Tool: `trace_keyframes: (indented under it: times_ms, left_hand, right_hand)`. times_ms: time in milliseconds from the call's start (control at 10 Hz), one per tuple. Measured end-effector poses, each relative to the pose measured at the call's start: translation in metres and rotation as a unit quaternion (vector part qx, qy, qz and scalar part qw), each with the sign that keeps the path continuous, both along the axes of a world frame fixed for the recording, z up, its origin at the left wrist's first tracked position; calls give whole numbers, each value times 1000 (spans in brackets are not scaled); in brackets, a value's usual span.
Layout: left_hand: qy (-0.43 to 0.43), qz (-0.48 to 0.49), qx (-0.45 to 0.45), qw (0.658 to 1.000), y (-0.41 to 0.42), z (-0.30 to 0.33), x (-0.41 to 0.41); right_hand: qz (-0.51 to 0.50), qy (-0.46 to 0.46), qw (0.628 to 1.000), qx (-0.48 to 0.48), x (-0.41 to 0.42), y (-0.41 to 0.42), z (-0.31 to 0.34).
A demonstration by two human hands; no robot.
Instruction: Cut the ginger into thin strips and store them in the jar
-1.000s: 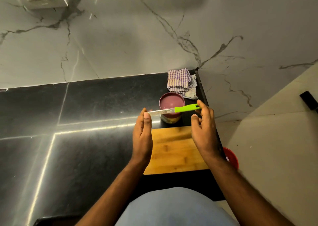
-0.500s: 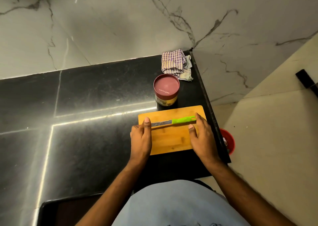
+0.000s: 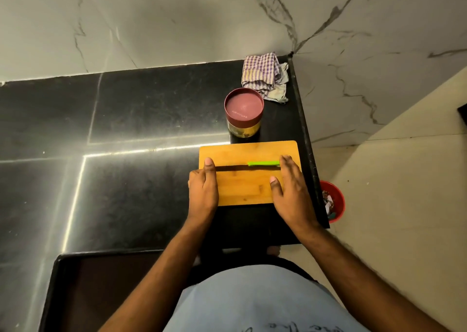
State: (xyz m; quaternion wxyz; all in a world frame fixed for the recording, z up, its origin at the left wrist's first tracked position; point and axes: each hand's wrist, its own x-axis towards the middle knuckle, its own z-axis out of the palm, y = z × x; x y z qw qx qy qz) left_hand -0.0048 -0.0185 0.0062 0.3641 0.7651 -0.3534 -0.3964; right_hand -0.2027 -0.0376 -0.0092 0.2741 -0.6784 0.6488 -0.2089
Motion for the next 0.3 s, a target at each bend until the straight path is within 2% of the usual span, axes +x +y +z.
trace_keyframes:
  times_ms: [300]
  left_hand:
    - [-9,-32,-33,999,24,9,13]
  right_hand:
    - [-49,40,998,-28,15,26,12]
